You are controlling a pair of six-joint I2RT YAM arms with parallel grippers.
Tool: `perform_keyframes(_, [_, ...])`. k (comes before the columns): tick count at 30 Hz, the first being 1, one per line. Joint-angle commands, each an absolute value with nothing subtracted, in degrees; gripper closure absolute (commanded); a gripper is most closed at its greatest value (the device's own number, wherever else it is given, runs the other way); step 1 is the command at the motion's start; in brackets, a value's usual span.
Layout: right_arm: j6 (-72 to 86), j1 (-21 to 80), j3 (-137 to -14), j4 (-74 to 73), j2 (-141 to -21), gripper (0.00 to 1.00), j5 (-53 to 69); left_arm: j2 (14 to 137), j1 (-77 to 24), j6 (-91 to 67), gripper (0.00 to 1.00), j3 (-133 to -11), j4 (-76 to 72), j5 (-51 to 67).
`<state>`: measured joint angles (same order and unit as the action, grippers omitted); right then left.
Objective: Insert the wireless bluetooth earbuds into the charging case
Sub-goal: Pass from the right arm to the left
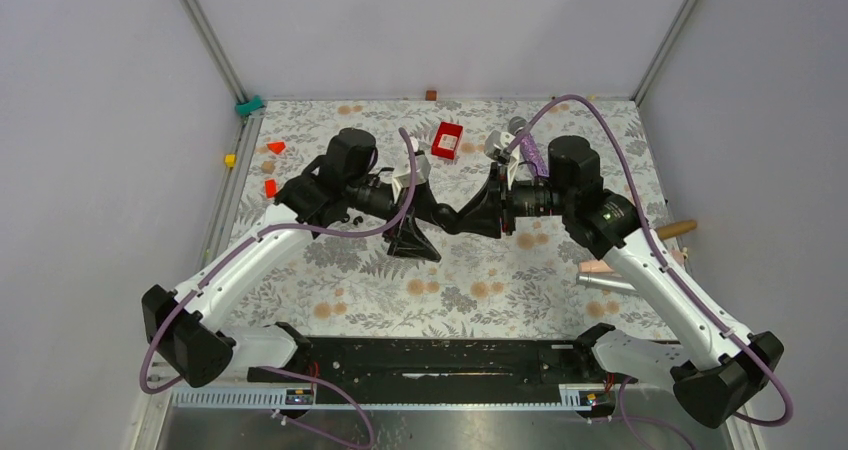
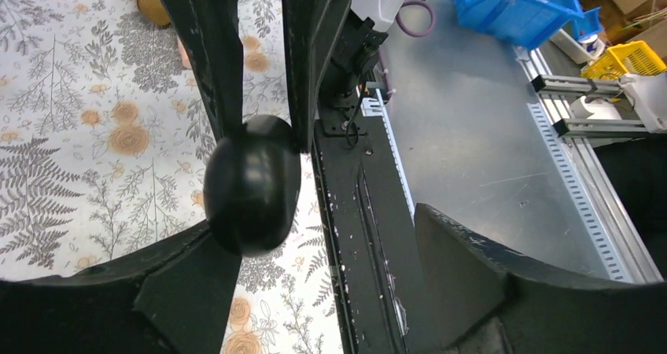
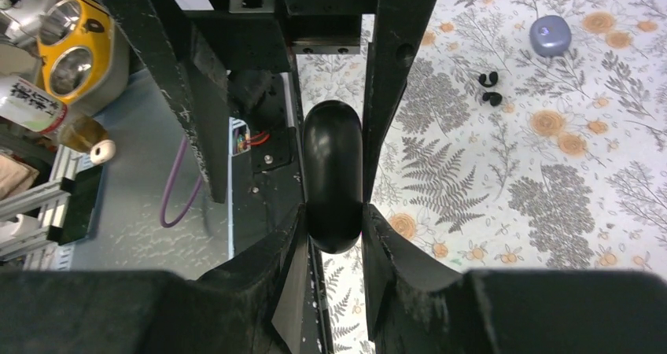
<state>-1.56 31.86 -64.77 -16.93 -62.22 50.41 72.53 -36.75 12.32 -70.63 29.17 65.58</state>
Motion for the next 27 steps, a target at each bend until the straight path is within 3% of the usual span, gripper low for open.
perform_keyframes(1, [3.7,31.6,-63.7,-9.35,-62.51,0.83,55.01,72.6,-36.51,6.69,0.26,-69.44,21.27,69.77])
perform_keyframes(19, [1.8,31.55,-61.28,-8.23,-61.32,0.84,53.2,72.93,-36.55,-2.84,0.61,-67.08,12.14,68.3])
perform_keyframes(27, [0.34,31.55,-60.82,-9.12,-60.93,0.85,52.74,73.31,-36.49,-5.48,0.58,-66.82,9.78,68.24])
